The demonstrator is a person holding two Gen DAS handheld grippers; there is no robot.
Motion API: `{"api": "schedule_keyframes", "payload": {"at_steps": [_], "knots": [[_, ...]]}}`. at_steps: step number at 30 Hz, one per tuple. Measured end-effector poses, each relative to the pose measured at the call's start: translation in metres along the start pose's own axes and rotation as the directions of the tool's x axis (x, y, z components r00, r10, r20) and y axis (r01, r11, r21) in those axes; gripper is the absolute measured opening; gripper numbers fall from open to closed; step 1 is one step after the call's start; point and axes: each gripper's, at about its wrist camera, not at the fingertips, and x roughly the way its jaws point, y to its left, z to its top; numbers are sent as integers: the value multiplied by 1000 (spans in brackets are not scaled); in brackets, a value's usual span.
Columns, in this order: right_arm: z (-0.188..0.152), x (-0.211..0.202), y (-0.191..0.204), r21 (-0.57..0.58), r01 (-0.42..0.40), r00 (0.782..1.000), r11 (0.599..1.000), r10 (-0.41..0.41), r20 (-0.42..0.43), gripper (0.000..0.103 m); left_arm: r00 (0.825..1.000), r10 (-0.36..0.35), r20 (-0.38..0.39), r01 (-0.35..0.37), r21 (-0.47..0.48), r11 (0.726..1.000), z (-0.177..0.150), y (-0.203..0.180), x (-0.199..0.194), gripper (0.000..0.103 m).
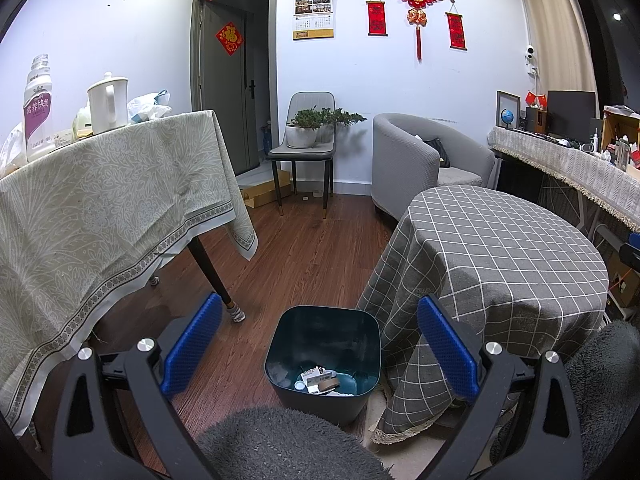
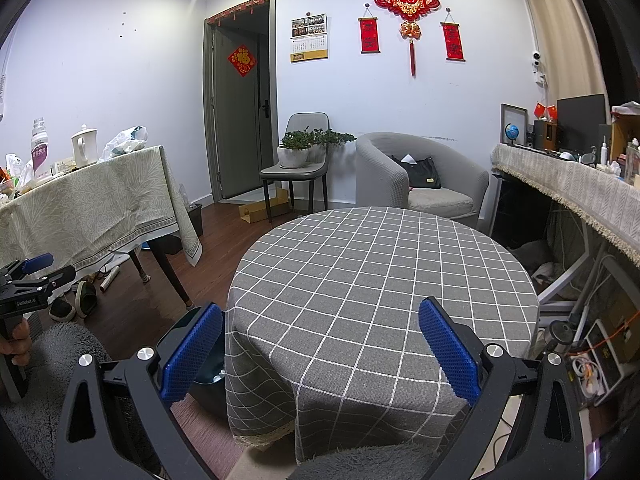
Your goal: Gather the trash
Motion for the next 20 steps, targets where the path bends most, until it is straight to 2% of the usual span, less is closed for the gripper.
{"api": "schedule_keyframes", "payload": {"at_steps": [20], "knots": [[0,0,0,0,0,1000,1000,0,0,100,1000,1,3,-1,3,1000,0,-1,0,100]]}}
